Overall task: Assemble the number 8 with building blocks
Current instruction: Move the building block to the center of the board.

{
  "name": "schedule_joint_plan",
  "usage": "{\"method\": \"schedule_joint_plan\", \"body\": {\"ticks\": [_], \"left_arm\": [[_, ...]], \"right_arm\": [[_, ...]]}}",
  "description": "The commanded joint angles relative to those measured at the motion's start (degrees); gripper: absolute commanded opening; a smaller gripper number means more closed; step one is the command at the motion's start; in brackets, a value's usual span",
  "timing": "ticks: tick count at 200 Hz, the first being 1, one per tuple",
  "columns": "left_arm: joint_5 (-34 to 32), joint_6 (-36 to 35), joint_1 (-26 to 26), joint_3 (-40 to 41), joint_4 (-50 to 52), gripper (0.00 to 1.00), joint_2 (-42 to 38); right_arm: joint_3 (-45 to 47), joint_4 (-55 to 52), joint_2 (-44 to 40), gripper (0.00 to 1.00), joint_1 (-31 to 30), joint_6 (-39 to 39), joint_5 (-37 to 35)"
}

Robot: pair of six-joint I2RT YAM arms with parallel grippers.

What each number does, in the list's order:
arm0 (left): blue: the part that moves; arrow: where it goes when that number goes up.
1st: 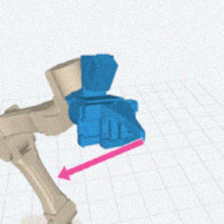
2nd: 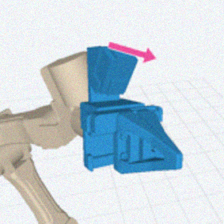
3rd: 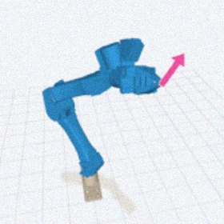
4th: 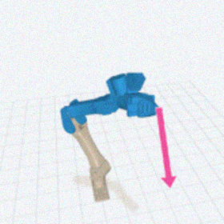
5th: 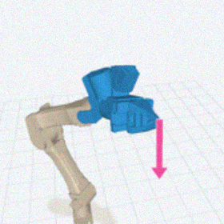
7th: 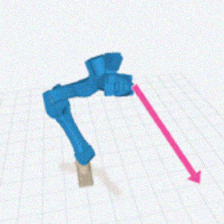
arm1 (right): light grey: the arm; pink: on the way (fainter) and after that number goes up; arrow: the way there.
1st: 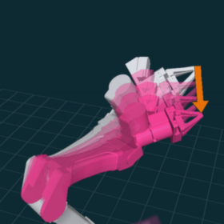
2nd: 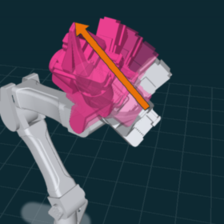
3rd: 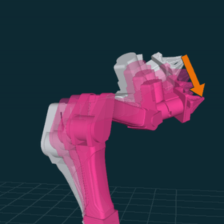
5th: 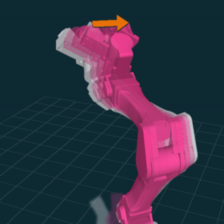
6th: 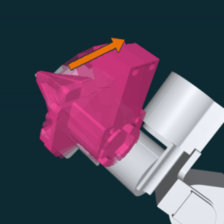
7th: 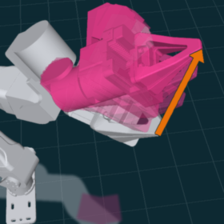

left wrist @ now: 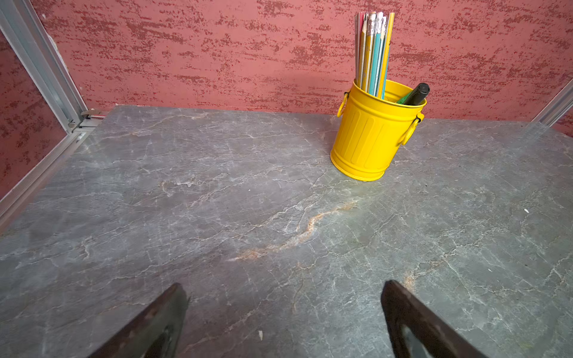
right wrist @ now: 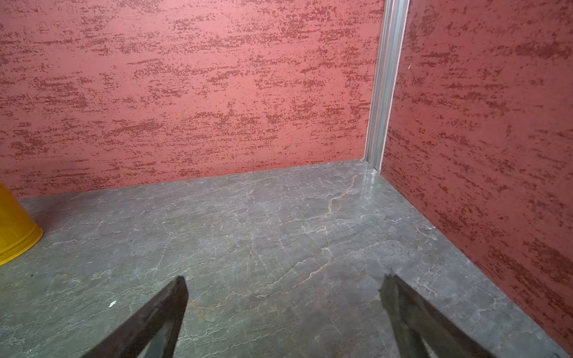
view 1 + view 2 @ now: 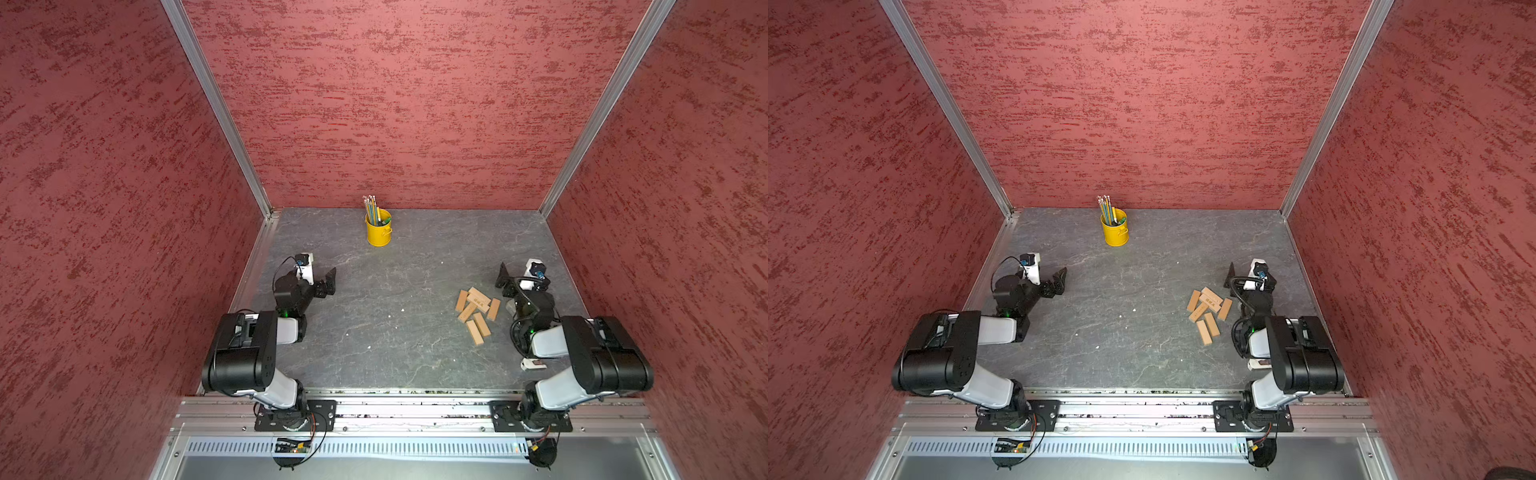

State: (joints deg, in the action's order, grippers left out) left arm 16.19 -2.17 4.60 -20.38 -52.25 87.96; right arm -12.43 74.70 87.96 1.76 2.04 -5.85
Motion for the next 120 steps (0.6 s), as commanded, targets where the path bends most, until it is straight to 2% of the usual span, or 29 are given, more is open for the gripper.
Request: {"method": "schedule_joint_plan", "body": {"ticks": [1,120], "left_arm": [[-0.53,0.00,-0.03,-0.80,0.13,0.99,-0.11],[0.02,0.26,0.37,-0.89,0.14,0.99,-0.05]], "right_arm": [[-0.24,0.24,0.19,0.99,0.14,-0.43,0.86],[-0.24,0.12,0.06,0.99,0.25,-0.41,0.93]]}}
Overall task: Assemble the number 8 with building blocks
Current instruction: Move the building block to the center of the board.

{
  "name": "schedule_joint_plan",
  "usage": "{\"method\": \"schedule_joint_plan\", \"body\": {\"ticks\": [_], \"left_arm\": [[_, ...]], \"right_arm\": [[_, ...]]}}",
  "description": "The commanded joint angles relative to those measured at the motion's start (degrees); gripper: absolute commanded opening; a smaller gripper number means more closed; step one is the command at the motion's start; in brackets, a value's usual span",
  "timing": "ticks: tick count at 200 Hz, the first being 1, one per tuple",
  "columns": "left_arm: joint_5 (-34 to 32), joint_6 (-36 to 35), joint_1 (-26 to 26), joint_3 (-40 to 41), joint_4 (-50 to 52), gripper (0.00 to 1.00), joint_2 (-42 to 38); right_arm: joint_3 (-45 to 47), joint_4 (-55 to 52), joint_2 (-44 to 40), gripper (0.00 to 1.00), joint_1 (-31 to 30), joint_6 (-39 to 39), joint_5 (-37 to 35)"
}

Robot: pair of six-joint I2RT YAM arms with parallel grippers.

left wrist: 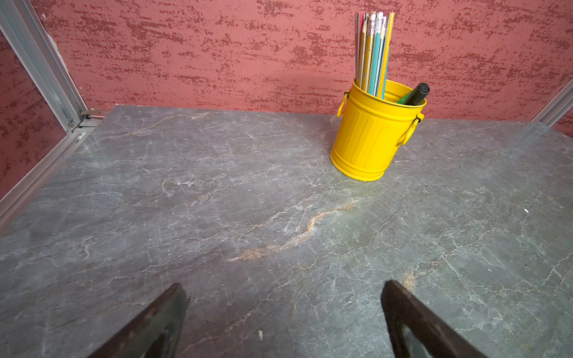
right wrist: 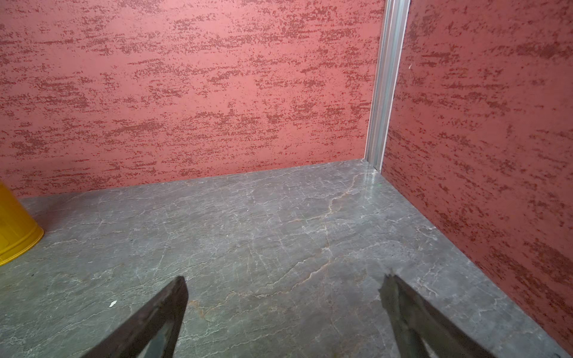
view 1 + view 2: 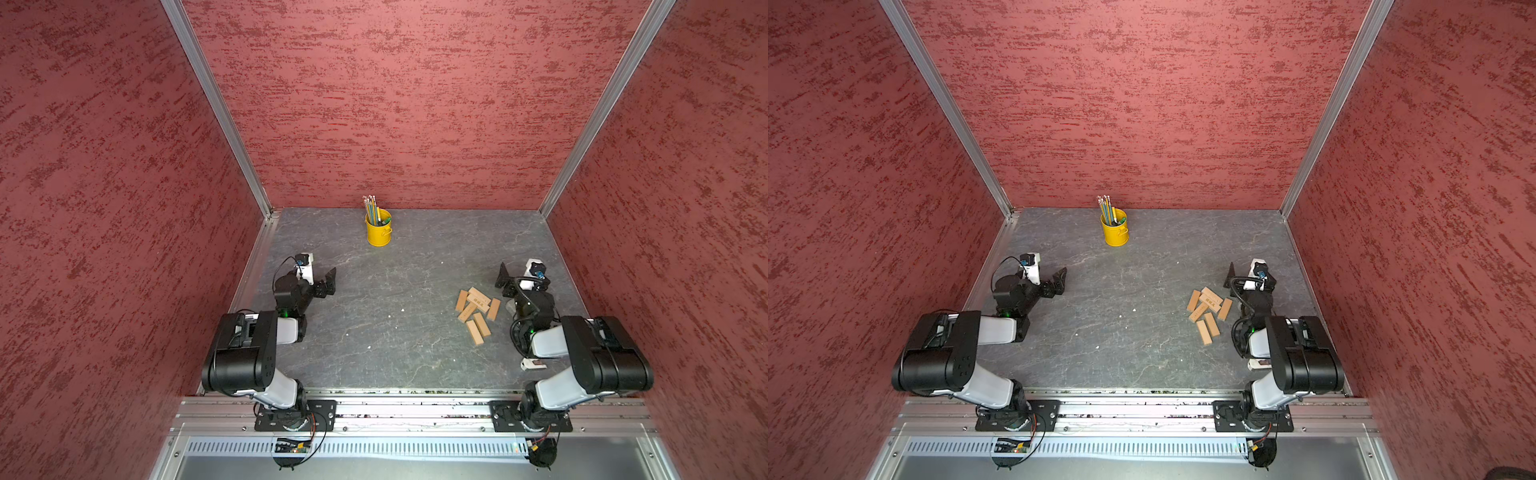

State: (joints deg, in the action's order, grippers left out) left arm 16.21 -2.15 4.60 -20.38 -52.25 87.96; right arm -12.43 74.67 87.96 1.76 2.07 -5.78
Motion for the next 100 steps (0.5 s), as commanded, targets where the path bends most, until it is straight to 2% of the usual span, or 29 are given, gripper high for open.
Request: {"method": "schedule_joint_plan", "body": {"ticks": [1,49,54,64,81,100], "left_arm": [[0.03,0.27,0.34,-0.89,0.14,0.99,-0.02],[1.19,0.41,0.56,-1.08,-0.21,0.99,-0.21],[2.59,-0.23,0.91,-1.99,3.65,0.99,-1.50],[0.81,-0.56,-0.10,-2.96,8.25,0.99,-4.95],[12.48,-6.02,-0.67,-8.95,22.87,1.00,-9.31],[22.31,-18.40,-5.73,-19.11,43.61,0.99,-8.55]], "right_arm": [[-0.23,0.13,0.04,0.99,0.21,-0.41,0.91],[-0.32,0.11,0.08,0.99,0.18,-0.44,0.87],[-0.34,0.08,0.16,0.99,0.19,-0.48,0.87],[-0.32,0.11,0.11,0.99,0.19,-0.45,0.87],[-0.35,0.13,0.07,0.99,0.18,-0.48,0.93],[-0.28,0.14,0.05,0.99,0.20,-0.41,0.87]]}}
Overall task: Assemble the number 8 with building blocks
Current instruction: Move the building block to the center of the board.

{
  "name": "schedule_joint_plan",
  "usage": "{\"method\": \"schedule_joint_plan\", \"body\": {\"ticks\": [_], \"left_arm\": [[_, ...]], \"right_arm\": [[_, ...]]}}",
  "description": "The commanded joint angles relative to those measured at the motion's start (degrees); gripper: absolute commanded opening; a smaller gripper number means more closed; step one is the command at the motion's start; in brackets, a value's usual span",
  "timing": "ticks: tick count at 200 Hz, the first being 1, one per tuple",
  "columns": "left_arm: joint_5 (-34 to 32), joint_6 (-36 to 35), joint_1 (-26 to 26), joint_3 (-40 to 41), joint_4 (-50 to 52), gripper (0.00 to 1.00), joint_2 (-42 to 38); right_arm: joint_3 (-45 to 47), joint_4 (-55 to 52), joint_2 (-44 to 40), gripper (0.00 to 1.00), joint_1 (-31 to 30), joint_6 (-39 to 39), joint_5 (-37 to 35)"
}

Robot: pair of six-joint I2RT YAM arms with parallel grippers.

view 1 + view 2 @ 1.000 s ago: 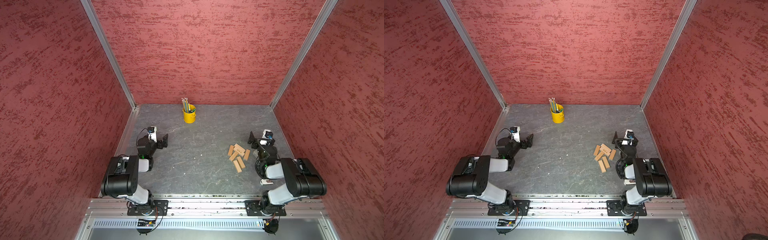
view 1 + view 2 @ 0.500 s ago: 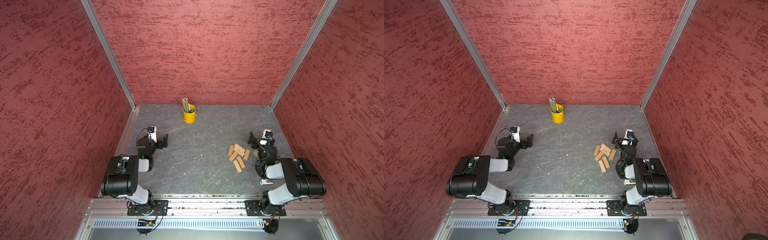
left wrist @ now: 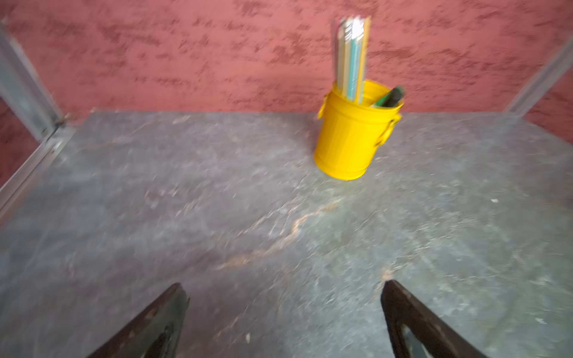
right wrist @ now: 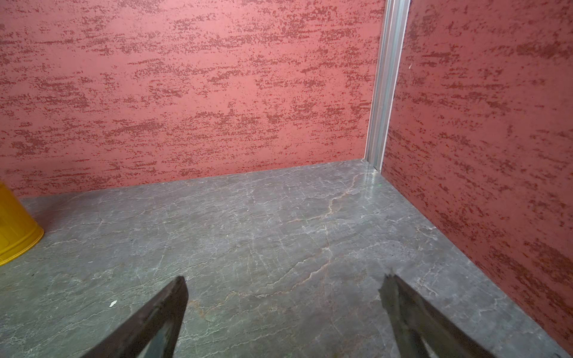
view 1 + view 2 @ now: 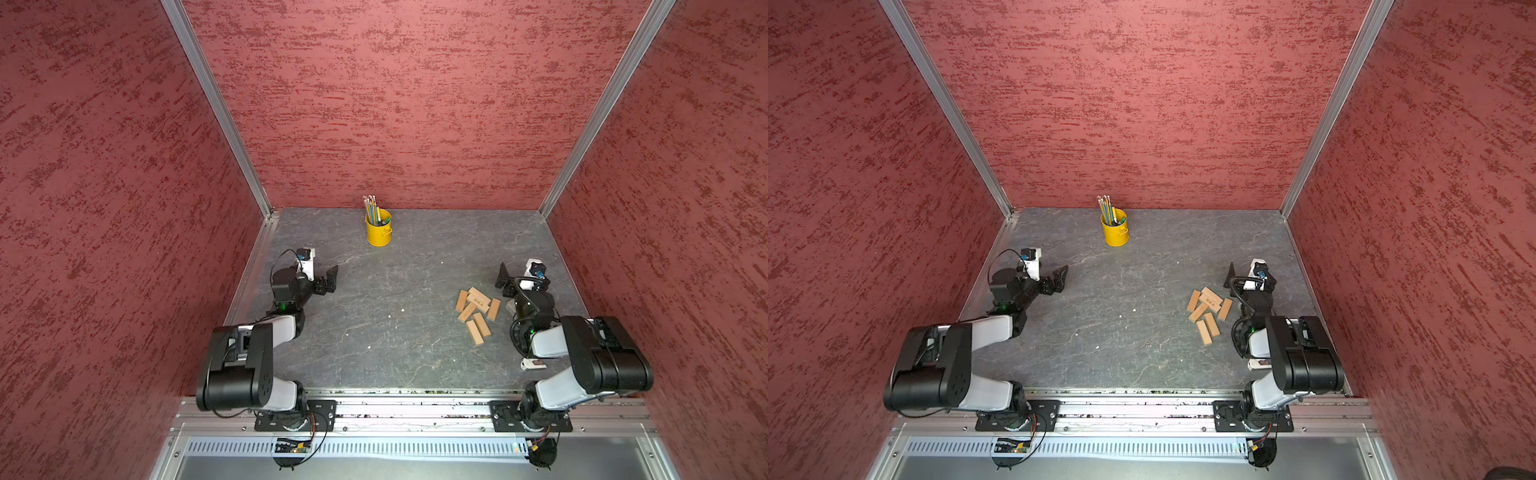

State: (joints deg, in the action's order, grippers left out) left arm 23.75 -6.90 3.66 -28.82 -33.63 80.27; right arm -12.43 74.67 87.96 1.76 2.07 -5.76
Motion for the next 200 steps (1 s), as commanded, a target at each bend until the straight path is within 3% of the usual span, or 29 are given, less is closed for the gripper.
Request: {"method": "schedule_joint_plan", "body": {"ticks": [1,11,23,58,71,82,95,109,133,153,200], "left_arm": [[15.07,-14.59,-5.10,-11.45,25.88,0.99,-0.75],[15.09,-20.76,-8.67,-17.15,35.29,0.99,0.65],[12.77,-24.15,-11.86,-22.34,39.82,0.99,3.38],[15.64,-25.78,-12.71,-26.97,34.13,0.99,11.04],[14.99,-26.41,-12.80,-27.70,32.26,0.99,13.73],[13.90,-26.74,-12.80,-27.96,30.81,0.99,15.79],[12.92,-26.58,-12.71,-27.01,27.44,0.99,17.93],[12.70,-26.48,-12.71,-24.99,22.08,0.99,20.05],[13.11,-28.26,-12.92,-25.52,23.00,0.99,21.59],[19.79,-28.53,-11.02,-24.83,22.86,0.99,21.38],[26.77,-27.43,-7.93,-18.85,13.91,0.99,19.22]], "right_arm": [[-0.34,0.13,0.08,0.99,0.19,-0.45,0.84],[-0.19,0.33,0.00,0.99,0.20,-0.41,0.88],[-0.77,-0.57,-0.39,0.99,0.17,-0.61,1.17],[-16.39,-34.65,-10.46,0.93,-0.04,-0.41,6.37],[-25.88,-51.57,-11.67,0.87,-0.07,6.18,9.90],[-29.81,-59.66,-11.66,0.80,-0.14,13.27,15.28],[-28.95,-62.38,-12.31,0.76,-1.08,22.12,20.39],[-27.28,-65.38,-13.17,0.73,-3.90,27.90,20.53],[-34.37,-81.55,-10.39,0.71,-10.41,26.49,16.64],[-40.00,-89.26,-6.39,0.69,-12.62,26.30,19.03],[-41.11,-89.34,-0.61,0.71,-12.95,27.47,23.41]]}}
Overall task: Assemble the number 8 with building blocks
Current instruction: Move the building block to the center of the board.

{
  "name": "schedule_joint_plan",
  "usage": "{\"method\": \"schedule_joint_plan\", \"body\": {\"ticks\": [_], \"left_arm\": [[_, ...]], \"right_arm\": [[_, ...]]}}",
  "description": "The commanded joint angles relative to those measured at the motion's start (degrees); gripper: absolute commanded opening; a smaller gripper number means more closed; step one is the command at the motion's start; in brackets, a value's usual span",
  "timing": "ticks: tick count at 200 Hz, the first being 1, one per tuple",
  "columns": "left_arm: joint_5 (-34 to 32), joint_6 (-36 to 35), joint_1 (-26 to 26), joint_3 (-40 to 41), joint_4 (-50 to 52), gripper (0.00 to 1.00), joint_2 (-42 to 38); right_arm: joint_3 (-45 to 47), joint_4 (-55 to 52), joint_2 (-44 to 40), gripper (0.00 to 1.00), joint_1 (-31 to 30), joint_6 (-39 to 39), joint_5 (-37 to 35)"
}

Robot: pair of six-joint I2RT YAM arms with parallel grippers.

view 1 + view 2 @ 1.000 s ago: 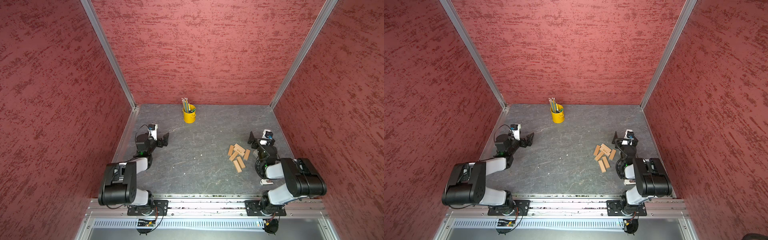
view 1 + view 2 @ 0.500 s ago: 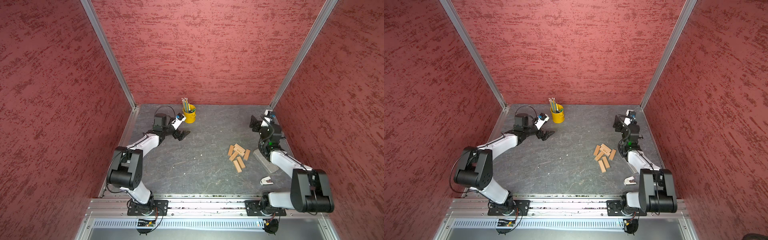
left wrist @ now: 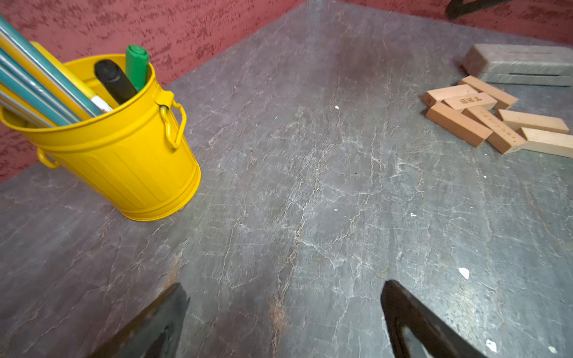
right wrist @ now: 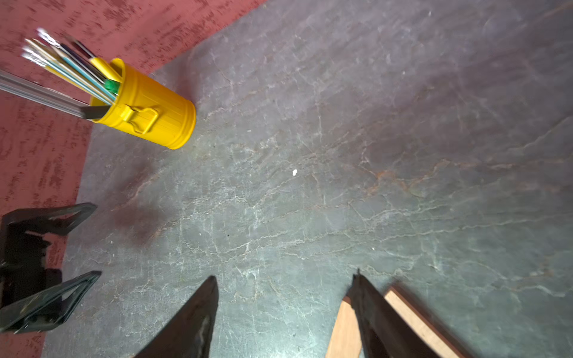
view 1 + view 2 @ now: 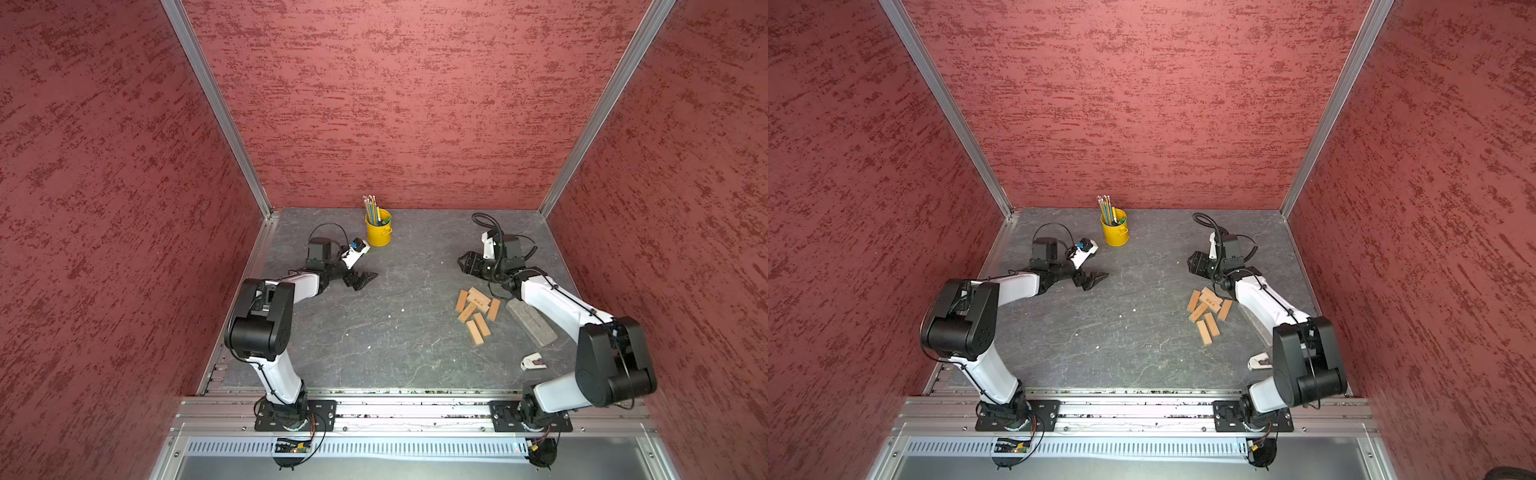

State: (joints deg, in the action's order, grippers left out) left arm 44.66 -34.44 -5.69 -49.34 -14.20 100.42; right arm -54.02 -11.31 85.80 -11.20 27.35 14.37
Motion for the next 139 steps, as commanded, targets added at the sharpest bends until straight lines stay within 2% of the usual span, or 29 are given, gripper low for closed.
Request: {"method": "schedule_joint_plan", "body": {"ticks": [1,22,44,91,105,118,139], "left_arm": [[5.90,0.14,1.50,1.64,-5.51,0.99,-0.89],[6.57,0.95,2.04,0.27,-4.03,0.99,-0.16],[6.73,0.76,2.09,0.55,-3.98,1.00,-0.35],[7.81,0.90,2.53,1.64,-5.84,0.99,-0.84],[7.62,0.88,2.42,1.54,-5.55,0.99,-0.61],[7.46,0.78,2.30,0.81,-4.68,1.00,-0.27],[7.10,0.00,2.09,-0.18,-2.54,0.99,0.11]], "right_arm": [[0.58,-3.32,1.60,0.71,0.07,2.22,3.29],[2.01,-2.02,2.89,0.71,0.03,4.03,4.80],[0.82,-3.19,3.32,0.66,-0.87,5.57,6.85],[-2.74,-13.12,3.85,0.56,-2.92,7.10,3.48],[-4.11,-16.15,3.82,0.57,-3.45,7.06,1.39],[-4.91,-18.62,4.20,0.62,-3.71,6.93,-1.03],[-4.63,-20.23,5.64,0.62,-4.17,7.18,-3.12]]}}
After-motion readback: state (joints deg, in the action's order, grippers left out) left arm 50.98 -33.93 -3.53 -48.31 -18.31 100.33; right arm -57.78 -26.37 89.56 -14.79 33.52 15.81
